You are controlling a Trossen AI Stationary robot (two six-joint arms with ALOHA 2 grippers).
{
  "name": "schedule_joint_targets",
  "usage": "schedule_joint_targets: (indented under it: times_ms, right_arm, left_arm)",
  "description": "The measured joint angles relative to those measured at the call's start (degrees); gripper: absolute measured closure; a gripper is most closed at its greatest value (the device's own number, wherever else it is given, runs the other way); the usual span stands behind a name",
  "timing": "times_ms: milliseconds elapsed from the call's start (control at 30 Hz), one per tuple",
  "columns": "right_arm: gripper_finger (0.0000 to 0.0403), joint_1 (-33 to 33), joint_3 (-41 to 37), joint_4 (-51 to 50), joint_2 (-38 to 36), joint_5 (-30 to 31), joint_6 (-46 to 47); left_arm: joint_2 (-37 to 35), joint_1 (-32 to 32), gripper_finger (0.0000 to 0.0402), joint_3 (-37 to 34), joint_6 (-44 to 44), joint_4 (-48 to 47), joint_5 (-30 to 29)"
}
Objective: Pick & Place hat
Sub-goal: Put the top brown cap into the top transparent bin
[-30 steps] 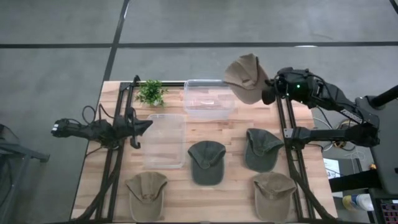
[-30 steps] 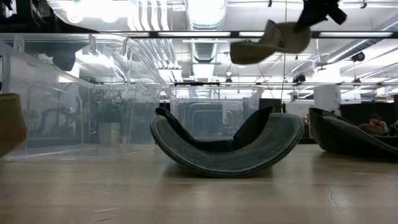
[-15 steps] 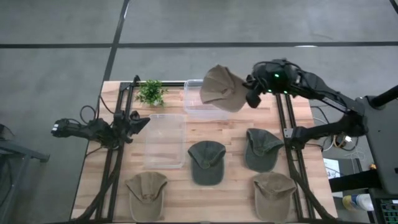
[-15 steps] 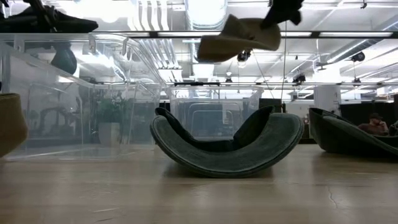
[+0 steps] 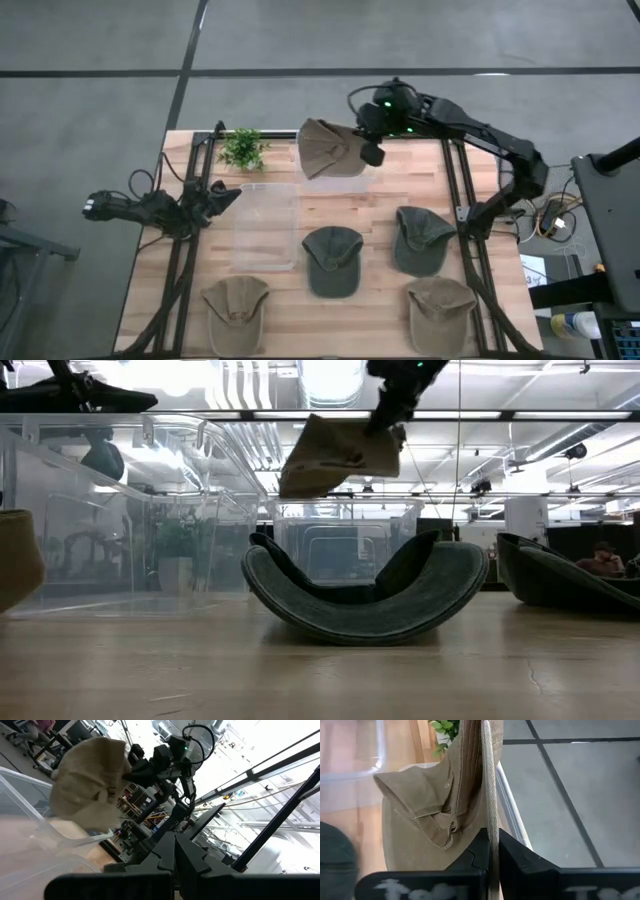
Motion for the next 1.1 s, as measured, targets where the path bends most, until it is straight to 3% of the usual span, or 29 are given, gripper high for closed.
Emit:
schedule_joint_targets:
  times_ms: [300,467,1100]
  right_arm:
    - [0.0391,-1.12,9.03,-2.12,8.93,0.78,-3.78]
    - [0.0390,-1.76,11.84,-10.19,11.65,0.83,-2.93]
    - [0.0390,-2.26,10.96,-11.16,16.69,-0.32,1.36]
  left_arm:
    - [0.00,0.00,0.0394,0.00,-1.17,-0.02,-0.57]
    - [0.00,0.00,0.0394,0.01,-1.16,-0.02,-1.14]
    - [0.00,0.02,0.0394,0.00,-2.21,-0.03,-2.57]
